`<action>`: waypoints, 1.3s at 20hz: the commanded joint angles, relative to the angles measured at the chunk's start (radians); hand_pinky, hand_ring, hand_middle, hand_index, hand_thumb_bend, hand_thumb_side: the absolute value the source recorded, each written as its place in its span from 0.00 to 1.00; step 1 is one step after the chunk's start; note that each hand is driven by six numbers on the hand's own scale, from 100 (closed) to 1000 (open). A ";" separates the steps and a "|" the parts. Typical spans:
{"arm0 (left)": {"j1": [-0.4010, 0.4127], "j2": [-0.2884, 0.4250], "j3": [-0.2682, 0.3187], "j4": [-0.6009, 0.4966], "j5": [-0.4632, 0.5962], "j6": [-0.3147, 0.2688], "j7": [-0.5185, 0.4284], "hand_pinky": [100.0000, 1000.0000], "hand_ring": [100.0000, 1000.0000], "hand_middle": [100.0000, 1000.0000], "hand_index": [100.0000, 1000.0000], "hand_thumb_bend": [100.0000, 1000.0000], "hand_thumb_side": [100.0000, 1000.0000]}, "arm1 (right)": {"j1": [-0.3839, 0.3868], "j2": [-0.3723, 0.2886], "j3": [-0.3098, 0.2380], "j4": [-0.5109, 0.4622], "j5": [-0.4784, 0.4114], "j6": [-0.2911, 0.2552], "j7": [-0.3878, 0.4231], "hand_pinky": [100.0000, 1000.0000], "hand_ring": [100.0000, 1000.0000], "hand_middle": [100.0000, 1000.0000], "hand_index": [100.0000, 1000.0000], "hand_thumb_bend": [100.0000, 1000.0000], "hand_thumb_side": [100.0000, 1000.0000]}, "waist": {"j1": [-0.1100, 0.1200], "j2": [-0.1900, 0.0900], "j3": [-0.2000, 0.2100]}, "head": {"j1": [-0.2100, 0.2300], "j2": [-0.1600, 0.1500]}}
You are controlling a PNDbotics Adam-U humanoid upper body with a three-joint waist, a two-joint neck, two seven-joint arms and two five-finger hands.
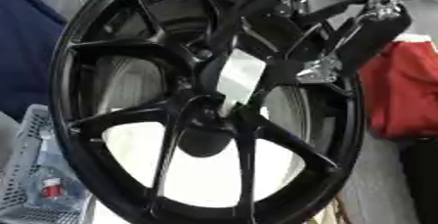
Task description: Pull the pin out of the wheel hub.
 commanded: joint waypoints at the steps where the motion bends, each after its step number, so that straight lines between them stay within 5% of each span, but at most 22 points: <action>1: -0.011 0.029 0.000 -0.020 -0.004 0.002 -0.001 0.87 0.53 0.67 0.86 0.03 0.85 | -0.034 -0.009 0.001 -0.001 0.014 -0.011 0.000 0.95 0.93 0.85 1.00 0.08 0.00 | 0.004 -0.020 0.003 | -0.007 -0.023; 18: -0.020 0.036 -0.003 -0.020 -0.012 0.007 -0.005 0.87 0.53 0.67 0.86 0.03 0.86 | -0.030 -0.032 0.035 -0.001 0.050 -0.044 0.000 0.95 0.93 0.85 1.00 0.11 0.00 | -0.014 -0.003 0.017 | -0.034 -0.026; 26: -0.021 0.039 -0.004 -0.020 -0.015 0.014 -0.011 0.87 0.53 0.67 0.86 0.03 0.86 | 0.000 -0.070 0.003 -0.001 0.027 -0.007 0.000 0.95 0.93 0.84 1.00 0.20 0.00 | -0.026 -0.008 0.020 | -0.041 -0.028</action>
